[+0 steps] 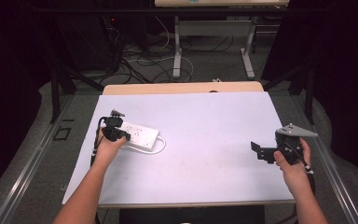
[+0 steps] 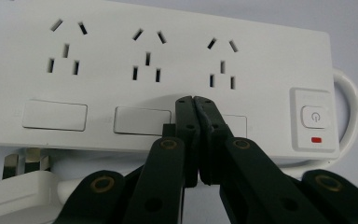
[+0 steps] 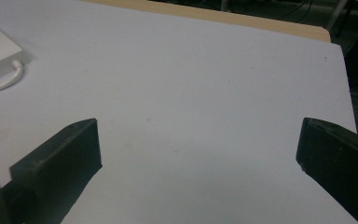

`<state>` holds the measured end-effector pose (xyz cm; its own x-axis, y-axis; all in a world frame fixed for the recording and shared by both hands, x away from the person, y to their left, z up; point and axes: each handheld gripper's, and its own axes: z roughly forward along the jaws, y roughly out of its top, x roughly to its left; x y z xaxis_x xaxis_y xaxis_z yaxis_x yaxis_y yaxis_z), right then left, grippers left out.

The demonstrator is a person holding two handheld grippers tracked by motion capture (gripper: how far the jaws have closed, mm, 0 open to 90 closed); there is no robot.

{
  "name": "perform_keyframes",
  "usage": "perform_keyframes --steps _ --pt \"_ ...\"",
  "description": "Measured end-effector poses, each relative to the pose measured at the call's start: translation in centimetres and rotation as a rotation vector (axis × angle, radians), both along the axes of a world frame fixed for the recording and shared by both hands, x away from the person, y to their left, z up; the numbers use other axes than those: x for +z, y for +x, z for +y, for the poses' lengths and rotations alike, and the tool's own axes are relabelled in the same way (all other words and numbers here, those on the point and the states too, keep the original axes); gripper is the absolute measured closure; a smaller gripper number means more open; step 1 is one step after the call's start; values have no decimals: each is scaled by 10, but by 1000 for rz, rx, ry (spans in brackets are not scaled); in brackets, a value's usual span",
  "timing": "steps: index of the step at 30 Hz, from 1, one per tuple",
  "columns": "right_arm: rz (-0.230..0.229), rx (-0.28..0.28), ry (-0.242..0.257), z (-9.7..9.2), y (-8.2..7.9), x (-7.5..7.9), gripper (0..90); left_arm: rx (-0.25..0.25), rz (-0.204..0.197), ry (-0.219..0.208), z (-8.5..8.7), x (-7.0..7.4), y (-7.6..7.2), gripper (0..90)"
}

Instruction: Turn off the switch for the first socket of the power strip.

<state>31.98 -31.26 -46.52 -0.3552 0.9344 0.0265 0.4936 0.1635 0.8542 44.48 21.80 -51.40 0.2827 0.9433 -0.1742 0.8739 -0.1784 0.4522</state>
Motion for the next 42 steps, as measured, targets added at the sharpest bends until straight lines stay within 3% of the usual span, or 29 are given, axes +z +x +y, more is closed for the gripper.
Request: perform_keyframes --steps 10,20,42 --pt "1 5 -5 0 1 -2 0 6 -11 -28 1 1 0 886" --pt "8 3 0 1 1 -2 0 -7 1 -32 0 1 0 871" --pt "22 12 -11 2 2 -5 0 -9 -26 -34 -2 -1 -1 872"
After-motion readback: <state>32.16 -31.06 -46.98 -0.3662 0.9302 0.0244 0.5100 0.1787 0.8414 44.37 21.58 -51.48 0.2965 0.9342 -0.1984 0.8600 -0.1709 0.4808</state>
